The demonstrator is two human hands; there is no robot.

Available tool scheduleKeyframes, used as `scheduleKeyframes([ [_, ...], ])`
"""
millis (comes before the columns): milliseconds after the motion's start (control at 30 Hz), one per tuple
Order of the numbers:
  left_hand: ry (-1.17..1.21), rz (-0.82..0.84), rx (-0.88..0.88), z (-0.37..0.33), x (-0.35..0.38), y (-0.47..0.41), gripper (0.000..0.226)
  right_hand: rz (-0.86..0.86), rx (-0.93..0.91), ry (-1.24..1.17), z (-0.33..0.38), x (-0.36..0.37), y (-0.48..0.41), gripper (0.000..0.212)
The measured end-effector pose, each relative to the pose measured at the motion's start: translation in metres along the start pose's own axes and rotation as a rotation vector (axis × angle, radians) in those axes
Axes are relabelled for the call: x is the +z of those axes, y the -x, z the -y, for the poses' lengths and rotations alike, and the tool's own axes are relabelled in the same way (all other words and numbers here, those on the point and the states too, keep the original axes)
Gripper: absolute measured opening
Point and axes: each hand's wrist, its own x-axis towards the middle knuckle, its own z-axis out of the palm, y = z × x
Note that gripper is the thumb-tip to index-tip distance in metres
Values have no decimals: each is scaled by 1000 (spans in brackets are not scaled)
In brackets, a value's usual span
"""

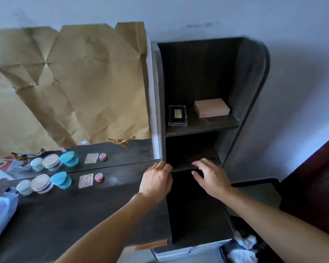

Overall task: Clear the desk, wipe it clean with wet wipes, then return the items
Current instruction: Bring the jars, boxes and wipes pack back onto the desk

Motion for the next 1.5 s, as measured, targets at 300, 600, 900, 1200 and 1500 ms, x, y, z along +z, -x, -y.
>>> scheduleKeyframes([
  [300, 29, -211, -21, -62, -33, -100, 29, -346, -62, 39, -31, -92, -57, 25],
  [600, -14, 97, -278, -51, -22, -168, 49, -102, 27, 258, -48, -117, -151, 53],
  [900, -13, 3, -303, -43, -5, -171, 41, 283, 154, 295, -57, -119, -197, 79],
  [1200, -111, -17, -255, -56, -15, -152, 42, 290, 91, 345, -48, -129, -180, 61],
  [1500, -54, -69, -266, -81, -31, -103, 49, 308, -3, 346, -52, -139, -170, 60],
])
